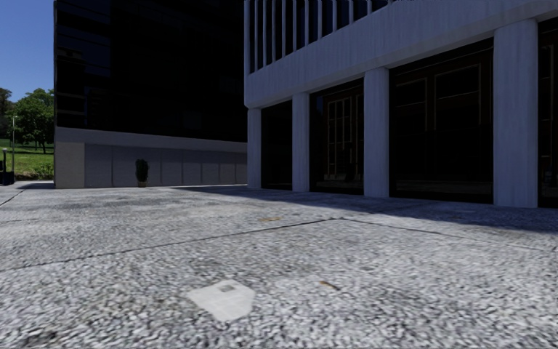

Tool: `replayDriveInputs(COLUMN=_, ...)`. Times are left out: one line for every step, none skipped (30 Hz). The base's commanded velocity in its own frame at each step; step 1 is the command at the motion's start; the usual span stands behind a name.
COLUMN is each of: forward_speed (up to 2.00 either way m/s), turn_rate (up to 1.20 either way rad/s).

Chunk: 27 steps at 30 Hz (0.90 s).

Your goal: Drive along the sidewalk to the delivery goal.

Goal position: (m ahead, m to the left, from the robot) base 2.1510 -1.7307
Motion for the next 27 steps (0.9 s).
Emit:
replayDriveInputs(forward_speed=2.00, turn_rate=-0.69)
replayDriveInputs(forward_speed=2.00, turn_rate=-0.93)
replayDriveInputs(forward_speed=2.00, turn_rate=-0.93)
replayDriveInputs(forward_speed=2.00, turn_rate=-1.08)
replayDriveInputs(forward_speed=2.00, turn_rate=-1.12)
replayDriveInputs(forward_speed=2.00, turn_rate=-1.13)
replayDriveInputs(forward_speed=2.00, turn_rate=-1.05)
replayDriveInputs(forward_speed=2.00, turn_rate=-1.05)
replayDriveInputs(forward_speed=2.00, turn_rate=0.00)
replayDriveInputs(forward_speed=2.00, turn_rate=0.00)
replayDriveInputs(forward_speed=2.00, turn_rate=0.00)
replayDriveInputs(forward_speed=2.00, turn_rate=0.00)
replayDriveInputs(forward_speed=2.00, turn_rate=0.00)
replayDriveInputs(forward_speed=2.00, turn_rate=0.00)
replayDriveInputs(forward_speed=2.00, turn_rate=0.00)
replayDriveInputs(forward_speed=2.00, turn_rate=0.00)
replayDriveInputs(forward_speed=2.00, turn_rate=0.00)
replayDriveInputs(forward_speed=2.00, turn_rate=0.00)
replayDriveInputs(forward_speed=2.00, turn_rate=0.00)
replayDriveInputs(forward_speed=2.00, turn_rate=0.00)
replayDriveInputs(forward_speed=2.00, turn_rate=0.00)
replayDriveInputs(forward_speed=2.00, turn_rate=0.00)
replayDriveInputs(forward_speed=2.00, turn_rate=0.00)
replayDriveInputs(forward_speed=2.00, turn_rate=0.00)
replayDriveInputs(forward_speed=2.00, turn_rate=0.00)
replayDriveInputs(forward_speed=2.00, turn_rate=0.00)
replayDriveInputs(forward_speed=2.00, turn_rate=0.00)
